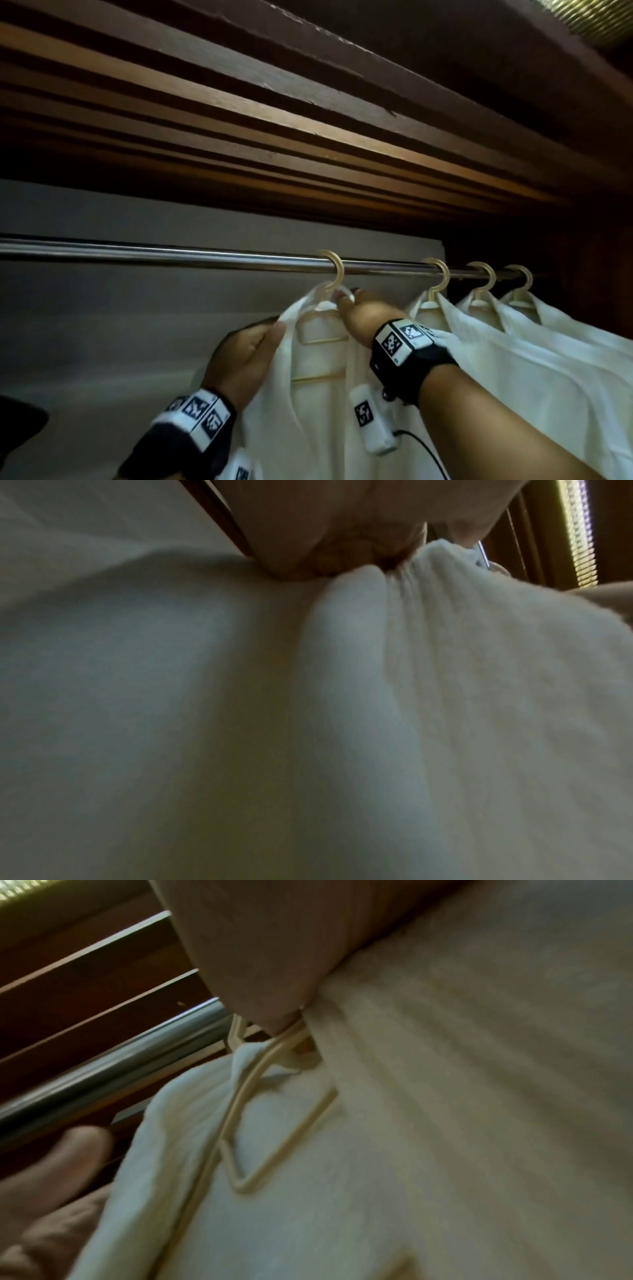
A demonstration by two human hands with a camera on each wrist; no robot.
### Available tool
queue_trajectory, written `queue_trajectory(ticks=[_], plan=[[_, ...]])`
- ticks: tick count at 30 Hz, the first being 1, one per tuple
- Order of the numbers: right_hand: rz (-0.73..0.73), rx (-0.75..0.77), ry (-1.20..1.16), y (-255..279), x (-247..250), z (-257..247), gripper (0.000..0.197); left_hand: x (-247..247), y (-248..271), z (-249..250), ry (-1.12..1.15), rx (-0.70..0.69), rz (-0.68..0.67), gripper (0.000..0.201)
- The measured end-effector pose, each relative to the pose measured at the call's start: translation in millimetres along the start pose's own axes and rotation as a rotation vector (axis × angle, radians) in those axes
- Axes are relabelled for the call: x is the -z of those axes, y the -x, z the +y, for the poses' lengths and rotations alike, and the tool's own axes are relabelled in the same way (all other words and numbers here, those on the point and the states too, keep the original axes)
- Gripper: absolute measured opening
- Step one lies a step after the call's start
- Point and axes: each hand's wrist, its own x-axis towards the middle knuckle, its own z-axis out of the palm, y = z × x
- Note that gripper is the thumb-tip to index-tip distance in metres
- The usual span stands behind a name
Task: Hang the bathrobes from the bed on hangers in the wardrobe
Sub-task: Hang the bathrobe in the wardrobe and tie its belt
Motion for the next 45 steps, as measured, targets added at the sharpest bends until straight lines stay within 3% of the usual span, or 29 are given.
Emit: queue_trajectory(ticks=[3, 7, 10, 13, 16, 21, 28, 32, 36, 41, 43, 45], plan=[[-0.067, 0.033, -0.093, 7.3, 5.2, 8.9, 0.068, 6.4, 1.3, -9.7, -0.039, 0.062, 0.066, 0.058], [-0.065, 0.028, -0.236, 21.6, 13.3, 19.7, 0.077, 10.2, 8.2, -19.2, -0.330, 0.003, 0.082, 0.060], [-0.041, 0.025, -0.139, 30.8, 13.3, 22.3, 0.084, 11.7, 16.2, -20.9, -0.523, -0.109, 0.066, 0.059], [-0.044, -0.003, -0.102, 34.5, 10.7, 22.2, 0.092, 14.5, 16.8, -11.6, -0.553, -0.074, 0.075, 0.059], [-0.036, 0.038, -0.057, 38.9, 7.9, 23.1, 0.088, 16.2, 12.2, -3.9, -0.580, -0.052, 0.055, 0.061], [-0.048, 0.104, -0.092, 31.8, -9.8, 28.3, 0.097, -0.4, -12.3, 40.3, -0.696, -0.174, -0.026, 0.047], [0.213, 0.333, 0.018, 45.0, -30.7, 49.5, 0.068, -4.2, -12.0, 42.0, -0.708, -0.108, -0.003, 0.060], [0.175, 0.336, 0.076, 49.5, -23.7, 51.8, 0.055, -14.3, -13.3, 53.2, -0.742, -0.013, -0.027, 0.057], [0.083, 0.334, 0.105, 43.7, -12.0, 62.1, 0.049, -21.7, -17.7, 75.1, -0.860, 0.088, -0.150, 0.045], [0.037, 0.244, 0.084, 26.0, 2.6, 100.4, 0.051, -33.0, -31.0, 134.6, -0.868, -0.130, -0.102, 0.034], [0.007, 0.268, 0.071, 21.3, 8.7, 114.0, 0.047, -44.4, -49.1, 160.5, -0.873, -0.205, -0.099, 0.045], [-0.006, 0.323, 0.087, 19.2, 13.8, 122.6, 0.039, -55.9, -72.1, 175.2, -0.816, -0.119, -0.189, 0.064]])
